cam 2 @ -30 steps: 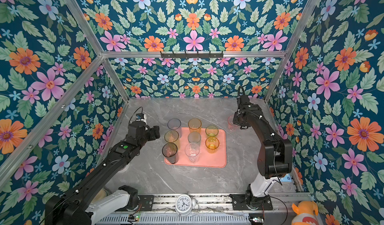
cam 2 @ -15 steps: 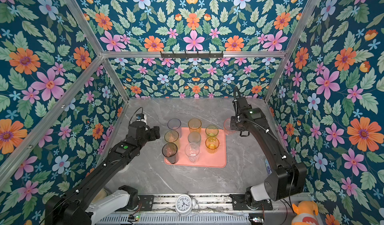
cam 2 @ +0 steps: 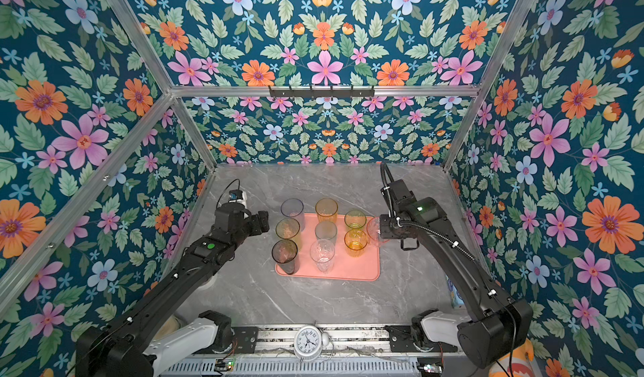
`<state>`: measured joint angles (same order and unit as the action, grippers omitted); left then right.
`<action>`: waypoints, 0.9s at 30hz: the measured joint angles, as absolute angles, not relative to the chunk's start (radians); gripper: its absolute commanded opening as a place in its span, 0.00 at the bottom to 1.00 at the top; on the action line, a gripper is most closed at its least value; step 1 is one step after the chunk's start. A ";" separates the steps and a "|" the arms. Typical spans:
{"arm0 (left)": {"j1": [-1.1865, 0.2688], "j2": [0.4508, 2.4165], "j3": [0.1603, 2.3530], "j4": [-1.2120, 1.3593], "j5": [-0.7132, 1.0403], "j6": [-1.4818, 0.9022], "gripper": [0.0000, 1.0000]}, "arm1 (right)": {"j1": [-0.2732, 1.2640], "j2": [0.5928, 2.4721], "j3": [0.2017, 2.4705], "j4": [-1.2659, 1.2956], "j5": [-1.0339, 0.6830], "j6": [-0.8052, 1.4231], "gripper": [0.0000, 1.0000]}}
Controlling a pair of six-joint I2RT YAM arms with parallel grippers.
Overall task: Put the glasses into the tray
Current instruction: 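Lift the pink glass with the right gripper and carry it toward the tray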
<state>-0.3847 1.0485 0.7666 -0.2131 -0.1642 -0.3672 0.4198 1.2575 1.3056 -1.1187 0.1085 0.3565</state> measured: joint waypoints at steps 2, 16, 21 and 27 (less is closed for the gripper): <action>-0.385 1.048 0.768 -0.213 -0.165 -0.367 0.89 | 0.453 1.245 1.294 -1.136 0.111 0.368 0.04; -0.385 1.047 0.765 -0.214 -0.168 -0.367 0.89 | 0.661 1.203 1.214 -1.160 0.159 0.483 0.03; -0.385 1.041 0.765 -0.214 -0.168 -0.367 0.89 | 0.710 1.193 1.180 -1.151 0.162 0.524 0.02; -0.385 1.032 0.754 -0.213 -0.170 -0.367 0.89 | 0.759 1.188 1.122 -1.108 0.162 0.572 0.02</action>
